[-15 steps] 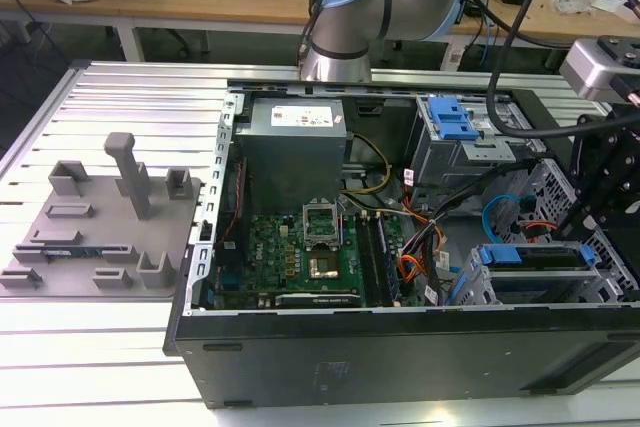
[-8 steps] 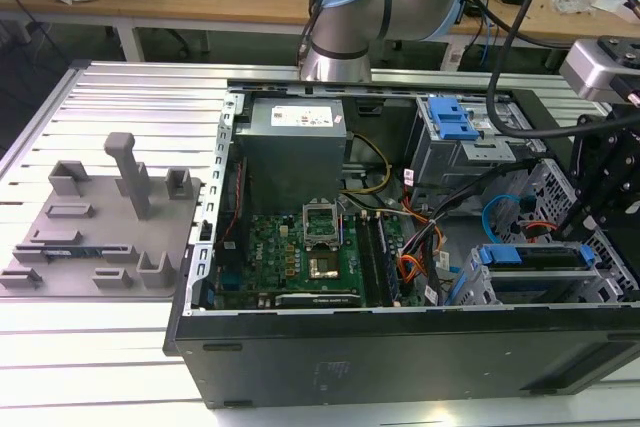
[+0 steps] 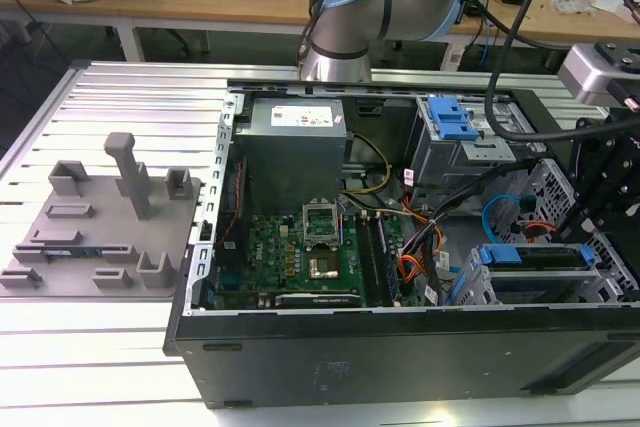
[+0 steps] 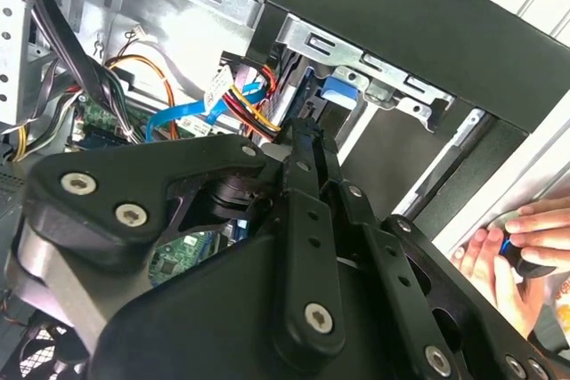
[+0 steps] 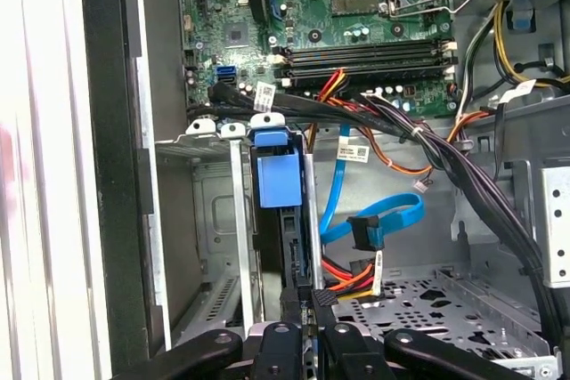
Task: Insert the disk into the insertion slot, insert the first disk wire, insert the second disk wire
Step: 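Insert the first disk wire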
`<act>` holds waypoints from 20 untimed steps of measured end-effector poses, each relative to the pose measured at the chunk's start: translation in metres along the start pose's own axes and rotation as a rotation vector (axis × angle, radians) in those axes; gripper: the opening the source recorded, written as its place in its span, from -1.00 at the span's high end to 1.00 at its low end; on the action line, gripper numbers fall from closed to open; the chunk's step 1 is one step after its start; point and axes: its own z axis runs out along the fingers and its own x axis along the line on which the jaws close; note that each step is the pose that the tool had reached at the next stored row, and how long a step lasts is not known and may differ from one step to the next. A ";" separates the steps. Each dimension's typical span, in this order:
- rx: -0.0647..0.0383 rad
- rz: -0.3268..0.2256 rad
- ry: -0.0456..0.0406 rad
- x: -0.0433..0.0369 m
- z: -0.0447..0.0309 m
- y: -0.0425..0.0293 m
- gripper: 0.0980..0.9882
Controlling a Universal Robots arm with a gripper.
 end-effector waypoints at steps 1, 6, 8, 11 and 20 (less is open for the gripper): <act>0.000 0.003 0.0003 0.0000 0.0000 0.0000 0.85; 0.000 0.013 0.0017 -0.0007 0.0001 -0.0006 0.85; 0.000 0.014 0.0020 -0.0007 0.0001 -0.0006 0.85; 0.000 0.014 0.0020 -0.0008 0.0003 -0.0005 0.85; 0.000 0.014 0.0022 -0.0007 0.0020 -0.0001 0.85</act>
